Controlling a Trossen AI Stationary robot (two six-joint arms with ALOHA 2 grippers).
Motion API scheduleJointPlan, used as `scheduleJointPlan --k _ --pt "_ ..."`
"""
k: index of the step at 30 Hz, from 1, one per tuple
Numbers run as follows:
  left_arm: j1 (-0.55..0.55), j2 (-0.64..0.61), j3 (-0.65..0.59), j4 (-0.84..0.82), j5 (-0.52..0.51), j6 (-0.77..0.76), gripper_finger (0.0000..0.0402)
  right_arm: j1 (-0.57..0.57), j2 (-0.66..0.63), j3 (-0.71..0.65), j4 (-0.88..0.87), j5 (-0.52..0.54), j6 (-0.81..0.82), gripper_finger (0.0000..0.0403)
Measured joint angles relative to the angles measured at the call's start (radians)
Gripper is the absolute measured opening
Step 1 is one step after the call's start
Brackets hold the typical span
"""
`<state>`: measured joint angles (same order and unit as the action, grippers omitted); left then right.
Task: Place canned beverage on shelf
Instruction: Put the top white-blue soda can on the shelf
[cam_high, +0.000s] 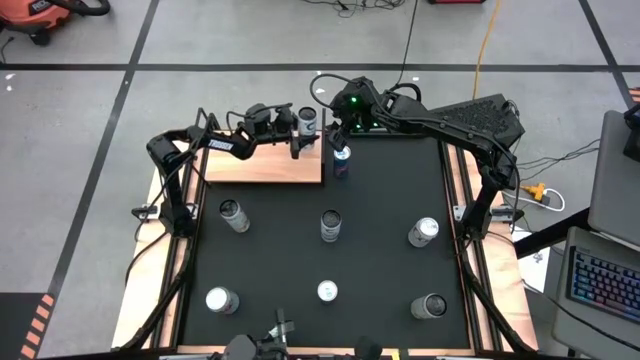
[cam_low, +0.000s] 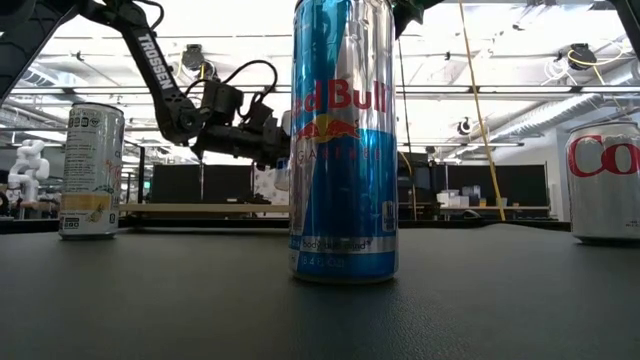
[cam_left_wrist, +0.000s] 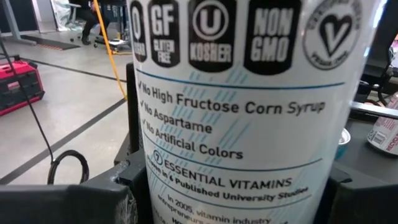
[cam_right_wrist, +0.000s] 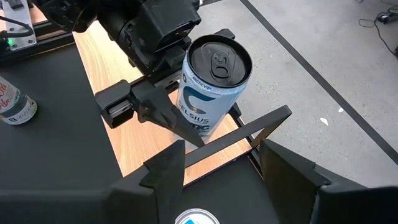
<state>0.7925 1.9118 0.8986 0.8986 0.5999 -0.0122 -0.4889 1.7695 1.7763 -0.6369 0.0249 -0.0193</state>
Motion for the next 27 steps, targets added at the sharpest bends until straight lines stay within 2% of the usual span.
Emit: scheduleJointPlan --k 7,16,27 --pt "0.000 0.000 0.000 0.000 0.003 -0.002 0.0264 0.000 0.000 0.000 0.000 0.000 0.000 0.0187" --pt "-0.001 -0.002 0.000 0.009 0.003 0.026 0.0317 0.000 0.000 0.000 0.000 0.000 0.000 0.0187" --pt "-0.001 -0.002 0.000 0.024 0.000 0.021 0.0320 0.000 0.000 0.000 0.000 0.000 0.000 0.0187"
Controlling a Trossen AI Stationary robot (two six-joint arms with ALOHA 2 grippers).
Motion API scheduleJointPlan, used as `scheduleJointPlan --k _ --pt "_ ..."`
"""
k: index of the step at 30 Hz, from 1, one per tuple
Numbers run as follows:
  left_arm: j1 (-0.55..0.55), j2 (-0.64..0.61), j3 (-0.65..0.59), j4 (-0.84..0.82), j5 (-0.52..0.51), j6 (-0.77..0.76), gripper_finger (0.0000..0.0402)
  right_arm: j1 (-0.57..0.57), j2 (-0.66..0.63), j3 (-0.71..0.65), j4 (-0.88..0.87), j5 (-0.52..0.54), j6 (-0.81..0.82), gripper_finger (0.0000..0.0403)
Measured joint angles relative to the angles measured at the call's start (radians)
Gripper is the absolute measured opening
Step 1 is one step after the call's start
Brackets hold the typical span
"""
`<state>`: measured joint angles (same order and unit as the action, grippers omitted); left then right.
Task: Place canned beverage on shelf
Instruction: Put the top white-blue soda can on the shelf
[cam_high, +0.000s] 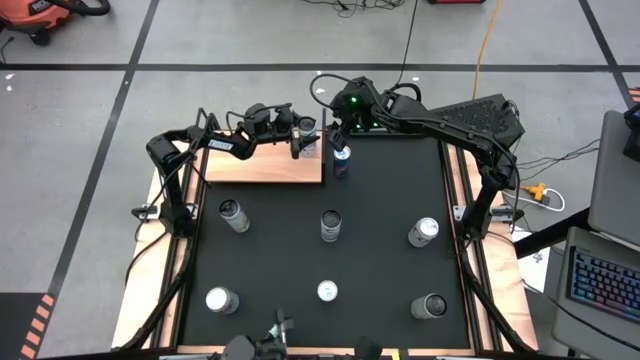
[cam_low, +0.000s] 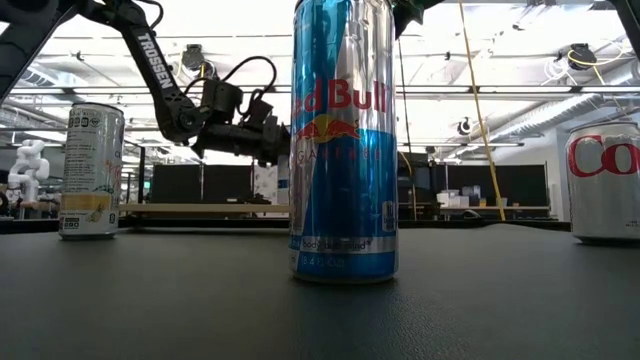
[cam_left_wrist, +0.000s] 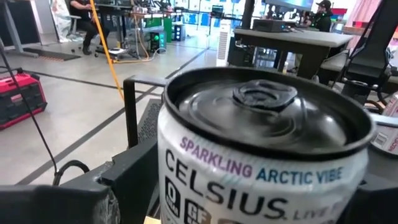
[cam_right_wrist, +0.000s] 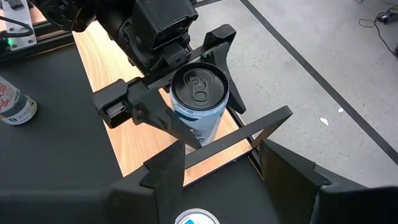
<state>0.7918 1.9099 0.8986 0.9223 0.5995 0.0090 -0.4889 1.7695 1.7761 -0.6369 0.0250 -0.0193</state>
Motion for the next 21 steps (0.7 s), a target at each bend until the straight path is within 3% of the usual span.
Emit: scheduleJointPlan --k 21 --pt "0.005 -0.022 0.000 0.073 -0.010 -0.026 0.0320 0.000 0.000 0.000 0.000 0.000 0.000 0.0187"
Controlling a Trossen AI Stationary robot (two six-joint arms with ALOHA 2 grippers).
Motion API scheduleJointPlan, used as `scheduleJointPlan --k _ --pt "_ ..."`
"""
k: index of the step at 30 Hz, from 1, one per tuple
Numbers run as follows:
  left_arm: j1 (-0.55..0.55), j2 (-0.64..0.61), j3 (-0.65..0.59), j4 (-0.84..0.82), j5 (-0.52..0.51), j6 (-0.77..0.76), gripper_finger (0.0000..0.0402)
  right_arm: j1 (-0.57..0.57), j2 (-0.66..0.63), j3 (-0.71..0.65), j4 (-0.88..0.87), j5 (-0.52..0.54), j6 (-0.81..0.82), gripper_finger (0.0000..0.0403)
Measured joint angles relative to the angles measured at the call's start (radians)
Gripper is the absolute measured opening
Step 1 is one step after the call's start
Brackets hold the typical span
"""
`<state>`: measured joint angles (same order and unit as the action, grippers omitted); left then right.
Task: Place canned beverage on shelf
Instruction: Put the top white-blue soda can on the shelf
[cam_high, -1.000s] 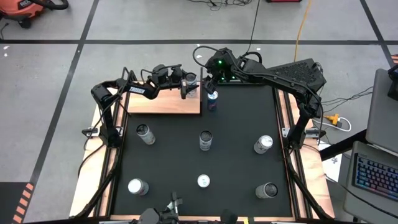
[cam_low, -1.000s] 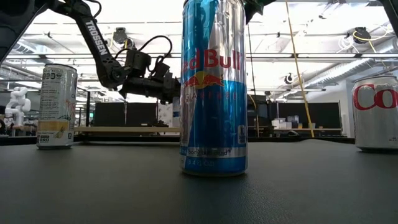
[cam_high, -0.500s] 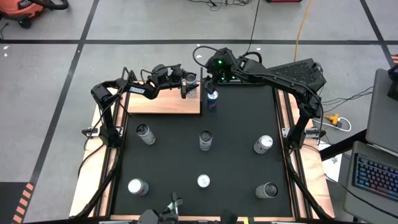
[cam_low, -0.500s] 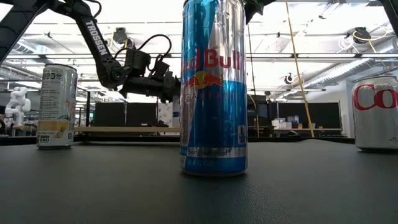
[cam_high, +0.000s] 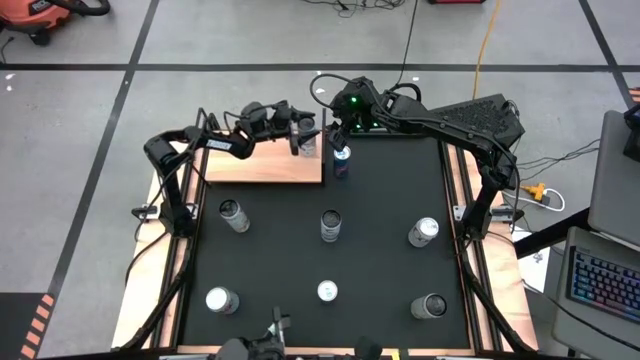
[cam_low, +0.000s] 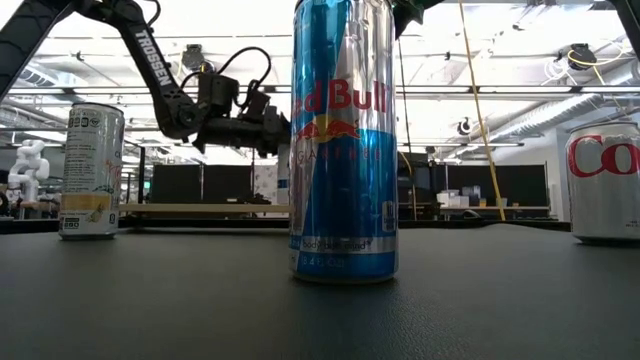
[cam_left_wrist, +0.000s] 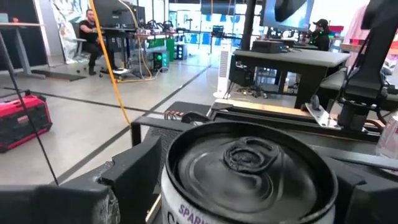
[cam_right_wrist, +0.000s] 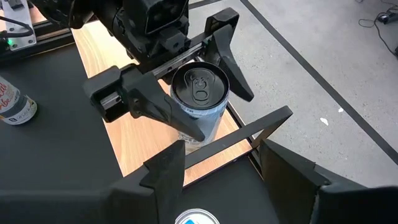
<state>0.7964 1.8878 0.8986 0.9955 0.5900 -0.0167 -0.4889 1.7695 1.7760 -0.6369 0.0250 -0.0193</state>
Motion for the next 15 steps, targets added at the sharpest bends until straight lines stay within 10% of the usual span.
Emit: scheduleJointPlan --k 15 --pt "0.014 -0.004 0.004 0.017 -0.004 0.020 0.0320 0.000 0.000 0.000 0.000 0.000 0.000 0.0187"
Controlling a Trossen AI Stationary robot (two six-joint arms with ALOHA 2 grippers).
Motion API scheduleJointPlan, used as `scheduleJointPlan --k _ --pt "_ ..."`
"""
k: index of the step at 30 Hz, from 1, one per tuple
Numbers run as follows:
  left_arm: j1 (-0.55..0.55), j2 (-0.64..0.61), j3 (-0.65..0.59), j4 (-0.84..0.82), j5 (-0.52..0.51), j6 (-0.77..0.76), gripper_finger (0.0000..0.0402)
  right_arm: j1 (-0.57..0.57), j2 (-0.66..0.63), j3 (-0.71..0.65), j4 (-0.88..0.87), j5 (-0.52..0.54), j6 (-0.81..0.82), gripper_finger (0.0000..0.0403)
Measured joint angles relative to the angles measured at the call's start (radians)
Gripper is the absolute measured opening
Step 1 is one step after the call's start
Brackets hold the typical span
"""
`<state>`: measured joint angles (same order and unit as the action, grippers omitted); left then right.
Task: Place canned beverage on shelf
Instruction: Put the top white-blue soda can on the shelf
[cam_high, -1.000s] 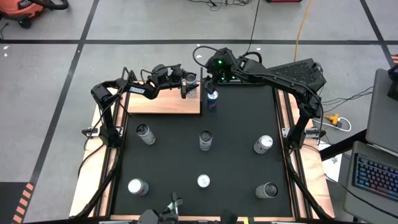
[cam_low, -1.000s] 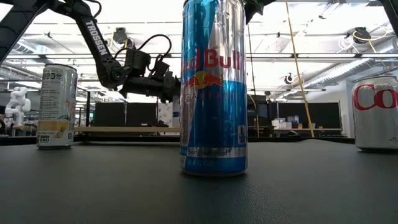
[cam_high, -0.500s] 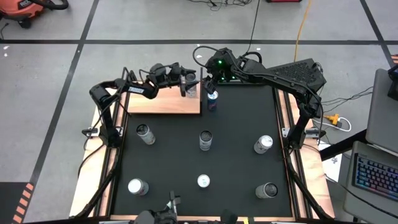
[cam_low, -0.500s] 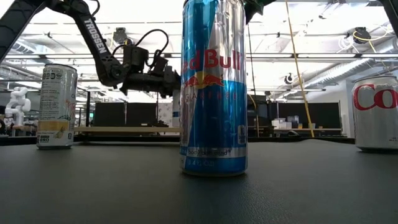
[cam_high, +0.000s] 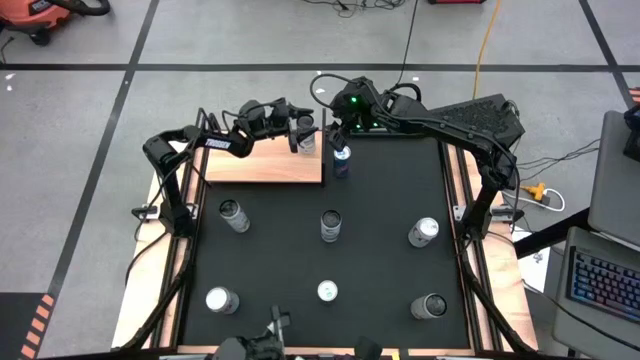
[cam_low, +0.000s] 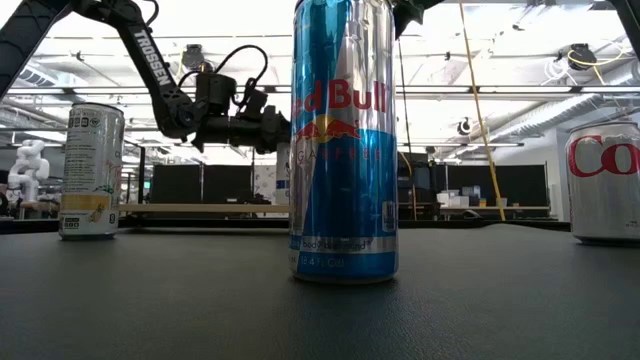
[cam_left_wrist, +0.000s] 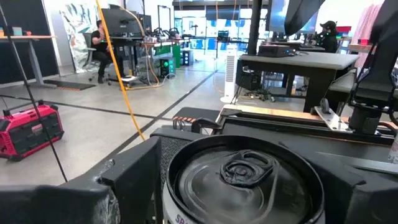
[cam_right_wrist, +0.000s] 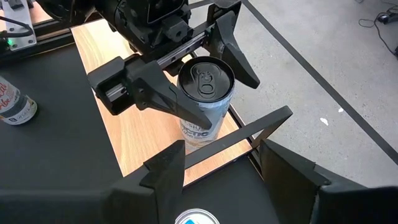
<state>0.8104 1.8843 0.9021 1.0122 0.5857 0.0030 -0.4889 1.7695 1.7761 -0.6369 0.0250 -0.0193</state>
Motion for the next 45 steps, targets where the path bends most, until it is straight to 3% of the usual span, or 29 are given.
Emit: scheduleJointPlan --k 8,24,33,45 --pt "-0.010 -0.028 0.010 0.001 0.017 -0.025 0.0320 0.000 0.000 0.000 0.001 0.000 0.000 0.0187" --pt "-0.010 -0.224 0.011 -0.120 0.018 -0.050 0.0320 0.000 0.000 0.000 0.004 0.000 0.000 0.0187" --pt "-0.010 -0.364 0.011 -0.178 0.096 -0.051 0.0320 0.000 0.000 0.000 0.004 0.000 0.000 0.0187" --pt "-0.010 -0.582 0.011 -0.386 0.098 -0.050 0.0320 0.000 0.000 0.000 0.143 0.000 -0.013 0.0187"
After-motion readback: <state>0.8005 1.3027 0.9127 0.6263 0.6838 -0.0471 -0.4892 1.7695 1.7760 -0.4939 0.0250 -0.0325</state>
